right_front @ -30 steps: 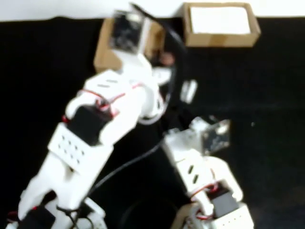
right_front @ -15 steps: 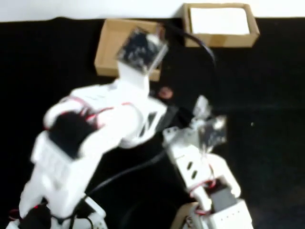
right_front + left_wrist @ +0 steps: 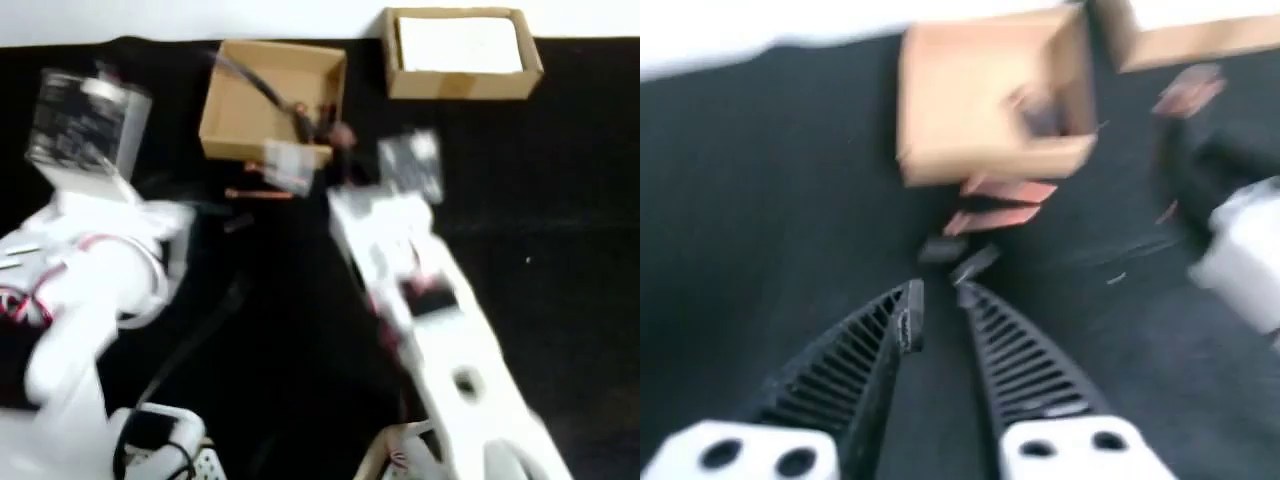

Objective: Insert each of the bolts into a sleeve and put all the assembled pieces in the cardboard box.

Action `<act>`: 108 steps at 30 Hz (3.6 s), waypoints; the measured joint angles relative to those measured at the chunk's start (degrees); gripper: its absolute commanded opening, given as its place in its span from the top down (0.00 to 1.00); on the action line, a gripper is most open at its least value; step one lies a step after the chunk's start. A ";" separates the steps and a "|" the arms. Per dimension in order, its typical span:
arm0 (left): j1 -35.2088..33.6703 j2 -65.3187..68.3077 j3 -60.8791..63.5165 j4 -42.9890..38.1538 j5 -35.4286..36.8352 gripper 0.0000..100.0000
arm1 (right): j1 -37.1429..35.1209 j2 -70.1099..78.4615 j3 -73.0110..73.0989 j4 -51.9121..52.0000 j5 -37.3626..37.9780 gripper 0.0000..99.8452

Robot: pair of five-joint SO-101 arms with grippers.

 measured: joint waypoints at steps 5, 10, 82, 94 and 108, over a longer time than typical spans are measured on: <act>-11.96 -6.51 18.81 -5.89 0.00 0.93 | 0.09 22.51 -16.44 -4.66 0.00 0.99; -15.74 -9.67 39.03 -14.77 0.00 0.89 | 0.18 44.75 -35.08 -5.27 0.00 0.99; -21.80 56.88 26.37 -36.40 6.33 0.86 | -18.73 84.84 -92.84 60.31 -49.58 0.86; -21.80 56.88 26.37 -36.40 6.33 0.86 | -15.74 90.55 -98.73 66.37 -49.23 0.98; -21.80 56.88 26.37 -36.40 6.33 0.86 | -13.98 91.87 -109.36 92.22 -34.46 0.99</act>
